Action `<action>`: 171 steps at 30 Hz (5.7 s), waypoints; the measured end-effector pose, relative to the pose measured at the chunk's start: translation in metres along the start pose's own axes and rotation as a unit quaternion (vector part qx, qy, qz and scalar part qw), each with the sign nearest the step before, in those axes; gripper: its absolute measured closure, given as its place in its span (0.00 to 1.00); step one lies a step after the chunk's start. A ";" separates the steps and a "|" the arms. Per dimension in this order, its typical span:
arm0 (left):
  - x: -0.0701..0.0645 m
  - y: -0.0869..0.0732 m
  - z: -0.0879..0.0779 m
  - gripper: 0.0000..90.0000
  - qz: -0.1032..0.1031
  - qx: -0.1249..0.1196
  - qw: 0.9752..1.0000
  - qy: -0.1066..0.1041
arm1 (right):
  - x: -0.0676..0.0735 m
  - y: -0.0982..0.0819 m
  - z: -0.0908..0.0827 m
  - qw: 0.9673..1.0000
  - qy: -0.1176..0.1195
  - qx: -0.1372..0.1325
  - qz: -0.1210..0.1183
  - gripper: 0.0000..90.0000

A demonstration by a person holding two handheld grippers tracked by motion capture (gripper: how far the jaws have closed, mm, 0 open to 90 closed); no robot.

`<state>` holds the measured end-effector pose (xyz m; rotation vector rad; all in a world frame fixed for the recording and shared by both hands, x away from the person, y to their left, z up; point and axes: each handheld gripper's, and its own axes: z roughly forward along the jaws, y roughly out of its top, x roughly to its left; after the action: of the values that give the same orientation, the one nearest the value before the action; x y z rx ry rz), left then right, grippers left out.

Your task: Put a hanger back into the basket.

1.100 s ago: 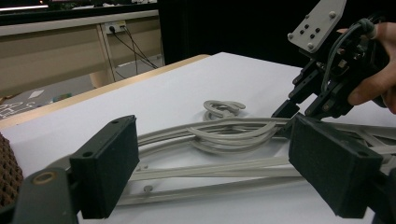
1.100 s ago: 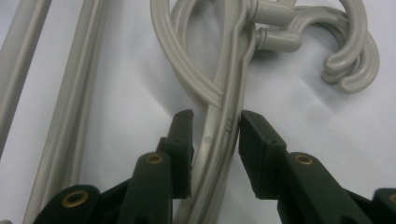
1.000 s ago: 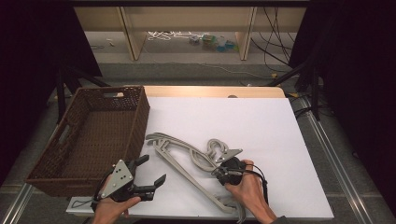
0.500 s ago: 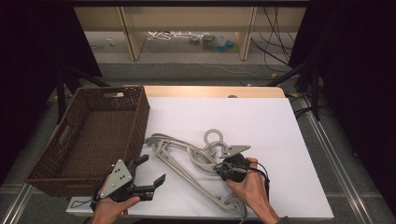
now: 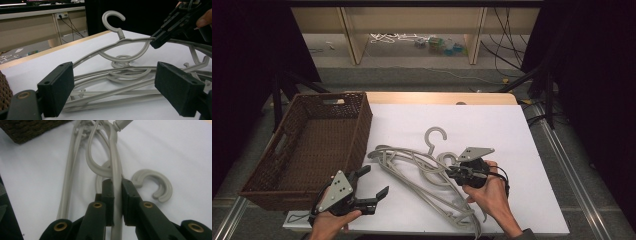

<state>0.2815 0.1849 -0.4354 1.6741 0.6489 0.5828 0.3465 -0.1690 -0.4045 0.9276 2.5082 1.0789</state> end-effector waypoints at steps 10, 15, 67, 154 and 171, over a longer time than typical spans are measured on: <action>0.000 0.000 0.001 0.18 0.000 -0.001 1.000 -0.001 | -0.009 0.005 -0.016 0.999 0.001 -0.030 -0.030 0.92; 0.003 0.005 0.012 0.18 -0.010 0.003 1.000 -0.001 | -0.011 0.000 -0.035 0.998 0.029 -0.035 -0.046 0.92; -0.038 0.057 0.103 0.86 0.178 0.195 0.942 -0.208 | 0.004 -0.016 -0.046 0.984 0.110 -0.014 -0.140 0.89; 0.220 0.103 -0.059 0.91 -0.072 0.171 0.964 0.190 | -0.001 -0.062 -0.044 0.987 -0.026 -0.154 0.034 0.23; 0.246 0.072 -0.074 0.91 -0.051 0.196 0.957 0.209 | -0.002 -0.062 -0.044 0.988 -0.030 -0.148 0.033 0.23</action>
<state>0.4155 0.3961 -0.3426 1.8821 1.2146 0.7790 0.2997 -0.2278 -0.4188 0.9441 2.2045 1.3752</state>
